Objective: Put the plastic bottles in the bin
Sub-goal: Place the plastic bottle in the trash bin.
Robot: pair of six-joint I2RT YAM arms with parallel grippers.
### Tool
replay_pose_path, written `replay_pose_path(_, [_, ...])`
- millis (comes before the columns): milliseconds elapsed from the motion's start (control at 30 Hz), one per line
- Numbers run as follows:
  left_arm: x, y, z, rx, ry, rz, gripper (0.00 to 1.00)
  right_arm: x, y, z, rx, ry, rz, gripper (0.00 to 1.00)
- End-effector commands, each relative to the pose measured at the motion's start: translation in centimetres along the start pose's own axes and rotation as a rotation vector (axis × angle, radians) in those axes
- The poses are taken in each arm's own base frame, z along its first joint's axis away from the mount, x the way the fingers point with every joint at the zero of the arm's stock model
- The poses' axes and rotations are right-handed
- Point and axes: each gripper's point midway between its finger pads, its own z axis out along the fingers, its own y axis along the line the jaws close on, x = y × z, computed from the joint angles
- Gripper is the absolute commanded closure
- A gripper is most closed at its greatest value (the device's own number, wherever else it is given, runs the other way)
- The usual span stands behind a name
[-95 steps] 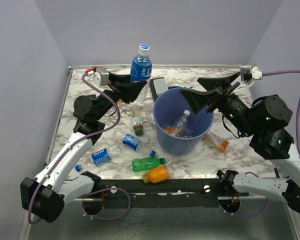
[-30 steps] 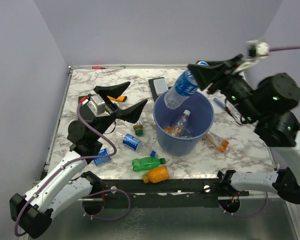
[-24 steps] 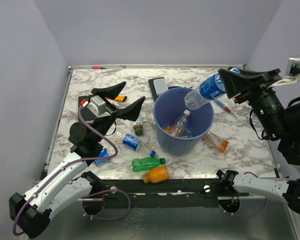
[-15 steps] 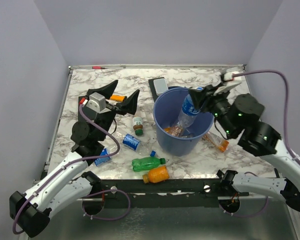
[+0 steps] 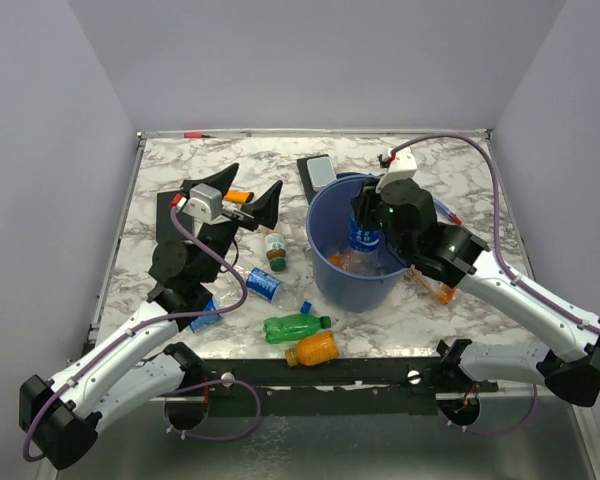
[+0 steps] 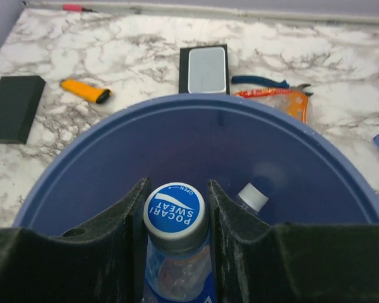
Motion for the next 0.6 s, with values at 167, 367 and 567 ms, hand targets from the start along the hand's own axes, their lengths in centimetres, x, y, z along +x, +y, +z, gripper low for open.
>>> replay_pose_path(167, [0.8, -0.5, -0.1, 0.011, 0.030, 0.013, 0.01, 5.0, 4.6, 0.9, -0.231, 0.198, 0.103, 0.99])
replay_pose_path(367, [1.0, -0.9, -0.1, 0.027, 0.038, 0.012, 0.01, 6.2, 6.2, 0.3, -0.321, 0.265, 0.096, 0.99])
replay_pose_path(567, [1.0, -1.2, -0.1, 0.035, 0.040, 0.011, 0.01, 6.2, 5.0, -0.6, -0.284, 0.283, 0.062, 0.42])
